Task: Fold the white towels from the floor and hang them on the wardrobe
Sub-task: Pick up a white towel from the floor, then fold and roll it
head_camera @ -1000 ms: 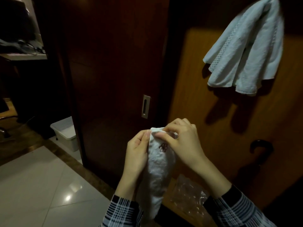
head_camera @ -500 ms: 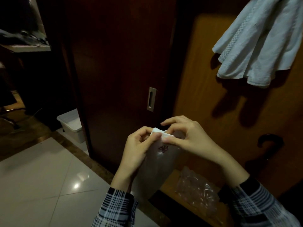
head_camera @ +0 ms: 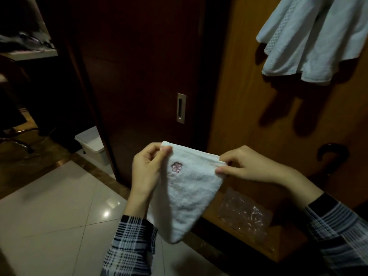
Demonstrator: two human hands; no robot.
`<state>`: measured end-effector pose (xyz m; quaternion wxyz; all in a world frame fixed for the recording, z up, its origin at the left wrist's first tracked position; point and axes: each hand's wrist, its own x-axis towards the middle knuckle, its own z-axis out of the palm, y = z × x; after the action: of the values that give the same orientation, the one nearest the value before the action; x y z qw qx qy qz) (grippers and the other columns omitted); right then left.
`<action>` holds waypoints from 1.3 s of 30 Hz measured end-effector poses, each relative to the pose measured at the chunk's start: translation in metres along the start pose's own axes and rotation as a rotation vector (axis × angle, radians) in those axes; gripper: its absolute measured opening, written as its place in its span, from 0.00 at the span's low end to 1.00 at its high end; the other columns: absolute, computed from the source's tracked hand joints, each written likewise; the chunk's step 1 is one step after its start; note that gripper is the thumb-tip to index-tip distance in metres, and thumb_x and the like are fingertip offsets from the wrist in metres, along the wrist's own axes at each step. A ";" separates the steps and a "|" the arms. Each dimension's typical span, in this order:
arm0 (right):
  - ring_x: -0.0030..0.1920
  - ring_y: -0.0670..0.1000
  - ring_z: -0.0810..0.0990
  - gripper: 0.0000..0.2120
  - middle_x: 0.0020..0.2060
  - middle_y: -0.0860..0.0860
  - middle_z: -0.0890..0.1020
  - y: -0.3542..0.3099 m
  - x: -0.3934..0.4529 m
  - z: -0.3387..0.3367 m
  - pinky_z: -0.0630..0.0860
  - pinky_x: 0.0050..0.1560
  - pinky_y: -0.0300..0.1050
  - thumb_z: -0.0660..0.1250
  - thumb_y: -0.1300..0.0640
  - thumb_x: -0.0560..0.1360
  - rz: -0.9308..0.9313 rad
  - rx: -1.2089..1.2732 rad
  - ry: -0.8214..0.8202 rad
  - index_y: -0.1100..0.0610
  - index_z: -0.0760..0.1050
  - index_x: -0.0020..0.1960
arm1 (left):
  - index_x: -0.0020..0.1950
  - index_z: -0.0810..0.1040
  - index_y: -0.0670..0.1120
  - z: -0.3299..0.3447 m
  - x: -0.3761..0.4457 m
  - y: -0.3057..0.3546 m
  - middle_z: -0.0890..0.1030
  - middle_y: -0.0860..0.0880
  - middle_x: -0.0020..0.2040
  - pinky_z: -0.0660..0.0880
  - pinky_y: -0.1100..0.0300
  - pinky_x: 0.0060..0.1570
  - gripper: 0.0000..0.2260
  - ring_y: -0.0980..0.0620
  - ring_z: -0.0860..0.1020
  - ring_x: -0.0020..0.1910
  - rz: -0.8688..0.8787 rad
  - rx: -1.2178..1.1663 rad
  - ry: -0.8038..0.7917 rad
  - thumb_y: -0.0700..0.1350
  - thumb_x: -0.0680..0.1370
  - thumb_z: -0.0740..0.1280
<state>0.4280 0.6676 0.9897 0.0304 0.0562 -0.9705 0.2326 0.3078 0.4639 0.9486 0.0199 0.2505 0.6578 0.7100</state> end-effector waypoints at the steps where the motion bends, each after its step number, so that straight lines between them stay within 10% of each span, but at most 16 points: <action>1: 0.32 0.46 0.73 0.14 0.30 0.47 0.75 0.001 -0.003 -0.004 0.66 0.33 0.36 0.62 0.43 0.75 -0.012 -0.016 -0.004 0.48 0.72 0.33 | 0.40 0.81 0.50 -0.001 0.001 -0.002 0.81 0.57 0.34 0.72 0.70 0.40 0.07 0.63 0.77 0.37 -0.007 0.025 0.006 0.42 0.76 0.67; 10: 0.31 0.44 0.72 0.15 0.32 0.45 0.73 0.012 -0.012 -0.013 0.68 0.34 0.41 0.61 0.46 0.77 -0.130 -0.252 0.138 0.51 0.68 0.33 | 0.40 0.81 0.47 0.013 -0.012 0.002 0.81 0.51 0.34 0.73 0.66 0.27 0.07 0.57 0.78 0.32 -0.219 0.037 0.018 0.41 0.77 0.67; 14: 0.28 0.45 0.69 0.14 0.30 0.46 0.71 0.007 -0.022 -0.003 0.67 0.28 0.42 0.60 0.47 0.73 -0.230 -0.116 0.281 0.54 0.67 0.33 | 0.41 0.78 0.39 0.021 -0.020 0.009 0.82 0.48 0.35 0.80 0.64 0.37 0.06 0.52 0.82 0.38 -0.296 -0.206 0.052 0.38 0.77 0.66; 17: 0.27 0.47 0.71 0.08 0.31 0.48 0.74 0.000 -0.034 0.001 0.70 0.27 0.45 0.61 0.47 0.72 -0.209 -0.027 0.330 0.49 0.66 0.46 | 0.41 0.78 0.41 0.025 -0.027 0.013 0.83 0.53 0.34 0.80 0.65 0.38 0.05 0.56 0.82 0.37 -0.229 -0.155 0.060 0.39 0.76 0.66; 21: 0.28 0.41 0.71 0.25 0.34 0.46 0.79 -0.013 -0.046 -0.006 0.69 0.30 0.34 0.58 0.52 0.72 -0.343 -0.223 0.185 0.47 0.66 0.69 | 0.42 0.77 0.41 0.036 -0.031 0.019 0.82 0.54 0.33 0.76 0.69 0.35 0.05 0.59 0.81 0.35 -0.157 -0.131 0.017 0.39 0.77 0.65; 24: 0.28 0.40 0.74 0.17 0.31 0.43 0.78 -0.022 -0.050 -0.008 0.63 0.30 0.29 0.59 0.53 0.71 -0.431 -0.324 0.093 0.51 0.80 0.56 | 0.42 0.78 0.42 0.042 -0.028 0.018 0.82 0.54 0.34 0.76 0.67 0.37 0.05 0.60 0.80 0.36 -0.116 -0.071 -0.029 0.40 0.78 0.65; 29: 0.36 0.42 0.72 0.24 0.41 0.45 0.80 -0.041 -0.056 -0.010 0.65 0.36 0.32 0.71 0.52 0.70 -0.310 -0.364 -0.155 0.51 0.69 0.64 | 0.41 0.77 0.41 0.043 -0.028 0.018 0.81 0.49 0.36 0.80 0.60 0.41 0.06 0.51 0.82 0.39 -0.138 -0.161 -0.158 0.40 0.77 0.66; 39: 0.39 0.49 0.78 0.03 0.43 0.51 0.81 -0.041 -0.044 0.004 0.71 0.39 0.42 0.72 0.57 0.72 -0.575 -0.598 0.171 0.55 0.79 0.40 | 0.42 0.81 0.47 0.045 -0.042 0.018 0.83 0.42 0.43 0.78 0.51 0.51 0.05 0.44 0.81 0.47 -0.066 -0.148 -0.197 0.48 0.72 0.68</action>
<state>0.4769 0.6342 1.0007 0.1894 0.2938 -0.9340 -0.0735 0.3672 0.4883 0.9526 0.1261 0.2951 0.6065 0.7274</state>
